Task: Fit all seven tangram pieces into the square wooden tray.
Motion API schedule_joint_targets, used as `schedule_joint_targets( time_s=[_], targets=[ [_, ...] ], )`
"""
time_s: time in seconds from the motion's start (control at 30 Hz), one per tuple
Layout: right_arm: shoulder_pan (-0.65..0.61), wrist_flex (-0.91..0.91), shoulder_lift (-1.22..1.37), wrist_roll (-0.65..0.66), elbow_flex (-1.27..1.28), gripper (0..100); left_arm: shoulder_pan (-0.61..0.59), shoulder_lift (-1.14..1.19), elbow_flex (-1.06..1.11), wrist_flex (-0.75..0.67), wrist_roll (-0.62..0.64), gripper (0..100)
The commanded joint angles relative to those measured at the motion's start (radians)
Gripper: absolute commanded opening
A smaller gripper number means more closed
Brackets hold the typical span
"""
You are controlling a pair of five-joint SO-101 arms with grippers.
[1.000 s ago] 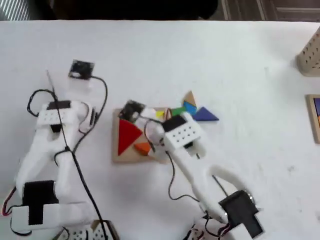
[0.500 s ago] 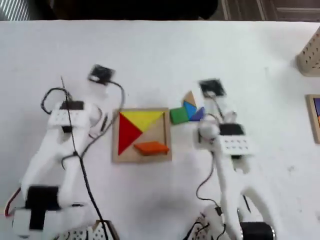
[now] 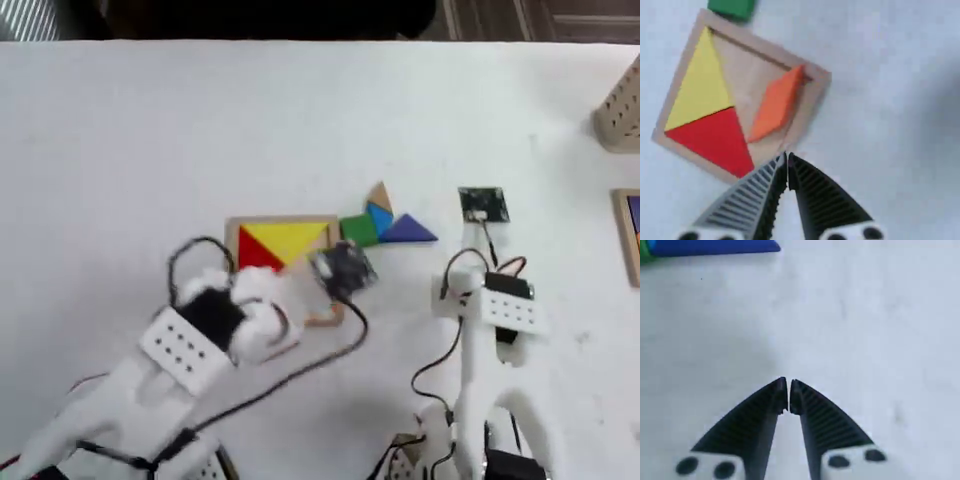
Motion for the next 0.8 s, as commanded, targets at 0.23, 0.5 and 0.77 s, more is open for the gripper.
schedule_joint_targets(
  time_s=[0.23, 0.5, 0.77],
  targets=[
    [0.130, -0.013, -0.035, 0.000, -0.029, 2.5, 0.122, 0.199, -0.021, -0.203, 0.068, 2],
    [0.150, -0.013, -0.028, -0.002, -0.046, 2.5, 0.093, 0.578, -0.196, -0.296, 0.068, 2],
    [0.163, -0.018, -0.030, -0.002, -0.048, 2.5, 0.007, 0.717, -0.321, -0.318, 0.061, 2]
  ],
)
